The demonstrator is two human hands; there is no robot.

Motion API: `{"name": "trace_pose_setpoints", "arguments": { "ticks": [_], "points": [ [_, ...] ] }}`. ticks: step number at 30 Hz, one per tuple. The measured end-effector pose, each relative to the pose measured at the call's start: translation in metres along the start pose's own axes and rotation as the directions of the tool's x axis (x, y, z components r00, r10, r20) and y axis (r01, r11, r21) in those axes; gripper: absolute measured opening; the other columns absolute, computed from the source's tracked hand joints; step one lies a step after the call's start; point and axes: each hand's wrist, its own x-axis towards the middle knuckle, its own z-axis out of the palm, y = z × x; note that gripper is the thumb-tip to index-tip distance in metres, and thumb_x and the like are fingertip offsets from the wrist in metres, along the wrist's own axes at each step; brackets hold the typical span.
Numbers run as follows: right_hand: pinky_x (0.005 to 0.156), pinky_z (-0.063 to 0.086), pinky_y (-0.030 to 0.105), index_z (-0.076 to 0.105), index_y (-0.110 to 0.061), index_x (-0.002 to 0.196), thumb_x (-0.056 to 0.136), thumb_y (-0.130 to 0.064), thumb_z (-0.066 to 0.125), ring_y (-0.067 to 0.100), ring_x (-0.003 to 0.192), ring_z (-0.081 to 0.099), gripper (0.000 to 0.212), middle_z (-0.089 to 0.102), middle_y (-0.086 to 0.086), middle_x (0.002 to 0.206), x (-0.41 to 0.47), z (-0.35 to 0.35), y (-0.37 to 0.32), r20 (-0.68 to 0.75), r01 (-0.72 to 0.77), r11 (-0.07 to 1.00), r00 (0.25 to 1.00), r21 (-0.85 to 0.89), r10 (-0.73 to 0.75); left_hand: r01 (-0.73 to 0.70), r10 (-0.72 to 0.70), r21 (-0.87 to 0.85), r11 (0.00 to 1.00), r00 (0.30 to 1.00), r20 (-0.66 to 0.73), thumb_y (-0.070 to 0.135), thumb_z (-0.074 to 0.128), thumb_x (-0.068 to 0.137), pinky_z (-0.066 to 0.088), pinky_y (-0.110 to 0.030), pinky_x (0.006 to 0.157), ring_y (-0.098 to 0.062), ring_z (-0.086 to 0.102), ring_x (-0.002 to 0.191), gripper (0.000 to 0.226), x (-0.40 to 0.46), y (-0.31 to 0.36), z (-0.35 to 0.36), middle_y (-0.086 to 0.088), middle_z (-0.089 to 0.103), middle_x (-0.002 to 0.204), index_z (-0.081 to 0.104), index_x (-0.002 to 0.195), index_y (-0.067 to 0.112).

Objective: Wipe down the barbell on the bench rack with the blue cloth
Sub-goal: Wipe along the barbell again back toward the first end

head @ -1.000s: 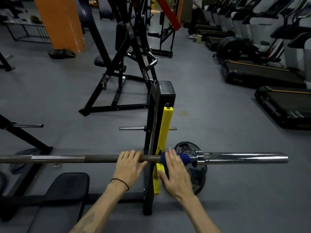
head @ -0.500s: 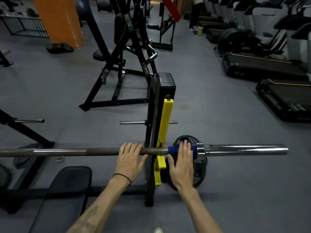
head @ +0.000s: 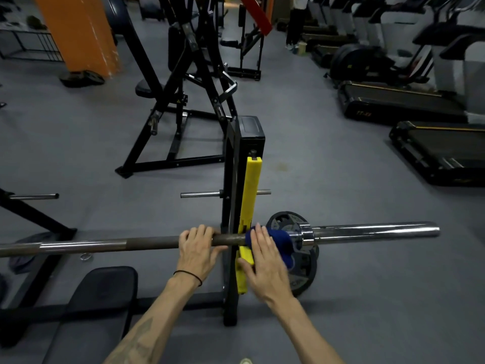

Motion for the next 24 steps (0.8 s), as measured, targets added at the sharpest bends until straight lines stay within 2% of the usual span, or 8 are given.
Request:
{"name": "trace_pose_setpoints", "arguments": {
  "ticks": [2,5,7,11,13,18,22,24],
  "points": [
    [0.128,0.009,0.036,0.026,-0.007,0.162,0.108,-0.062,0.021,0.016,0.16,0.007,0.077,0.016,0.008,0.172,-0.001,-0.009,0.029,-0.059,0.003,0.998,0.998,-0.063,-0.006,-0.023,0.022,0.034,0.999,1.0,0.019,0.06,0.049,0.089,0.035,-0.038,0.081,-0.02,0.051,0.079,0.038,0.001,0.0,0.001,0.005,0.052,0.088,0.061,0.101,0.026],
    [0.129,0.01,0.042,0.019,-0.011,0.164,0.104,-0.069,0.015,0.011,0.16,-0.004,0.083,0.008,0.003,0.173,0.001,-0.013,0.034,-0.111,-0.217,0.974,0.968,0.069,0.224,-0.057,0.057,0.052,0.997,0.998,0.007,0.053,0.062,0.09,0.036,-0.037,0.078,-0.018,0.05,0.077,0.03,0.001,-0.001,0.001,0.006,0.055,0.088,0.062,0.103,0.026],
    [0.13,0.007,0.045,0.016,-0.01,0.163,0.102,-0.073,0.01,0.012,0.159,-0.01,0.088,0.004,0.006,0.173,0.007,-0.003,0.004,-0.104,-0.283,0.948,0.949,0.143,0.299,-0.114,0.112,0.068,0.991,0.993,0.027,0.057,0.053,0.092,0.037,-0.036,0.072,-0.017,0.051,0.072,0.033,0.005,-0.005,-0.002,0.007,0.057,0.086,0.062,0.102,0.026],
    [0.129,0.007,0.041,0.019,-0.008,0.163,0.106,-0.069,0.019,0.016,0.16,-0.001,0.084,0.009,0.007,0.173,0.005,0.004,-0.007,0.028,-0.007,0.999,1.0,0.052,0.006,-0.282,0.264,0.053,0.958,0.938,0.223,0.063,0.029,0.098,0.042,-0.033,0.063,-0.021,0.063,0.066,0.049,0.024,-0.018,-0.019,0.006,0.064,0.077,0.061,0.1,0.026],
    [0.126,0.017,0.043,0.026,-0.009,0.162,0.108,-0.064,0.021,0.016,0.16,0.008,0.078,0.017,0.007,0.172,0.006,-0.007,0.026,-0.023,0.041,0.999,0.999,-0.026,-0.041,-0.222,0.208,-0.005,0.975,0.908,0.364,0.065,0.028,0.098,0.041,-0.032,0.063,-0.021,0.063,0.07,0.046,0.037,-0.017,-0.031,0.006,0.062,0.076,0.056,0.105,0.03],
    [0.13,0.011,0.047,0.018,-0.008,0.163,0.104,-0.069,0.018,0.014,0.16,-0.005,0.084,0.009,0.006,0.173,0.007,-0.003,0.013,-0.126,-0.261,0.954,0.952,0.149,0.28,-0.112,0.099,-0.014,0.994,0.8,0.592,0.068,0.032,0.098,0.043,-0.035,0.07,-0.022,0.061,0.08,0.043,0.061,-0.008,-0.044,0.005,0.061,0.077,0.06,0.101,0.035],
    [0.128,0.006,0.039,0.016,-0.008,0.164,0.107,-0.067,0.02,0.016,0.16,-0.003,0.082,0.005,0.006,0.173,0.004,0.002,-0.004,0.011,0.009,1.0,1.0,0.025,-0.009,-0.164,0.153,0.0,0.987,0.92,0.362,0.074,0.009,0.092,0.041,-0.033,0.063,-0.022,0.067,0.078,0.071,0.037,-0.012,-0.031,0.004,0.068,0.086,0.062,0.106,0.03],
    [0.126,0.013,0.041,0.022,-0.008,0.163,0.109,-0.061,0.023,0.016,0.16,0.003,0.076,0.012,0.008,0.173,0.003,-0.007,0.023,-0.037,0.054,0.997,0.998,-0.049,-0.056,-0.185,0.178,0.012,0.983,0.961,0.212,0.069,0.015,0.098,0.041,-0.032,0.065,-0.017,0.062,0.077,0.066,0.025,-0.013,-0.024,0.007,0.063,0.089,0.066,0.108,0.027]
  ]
}}
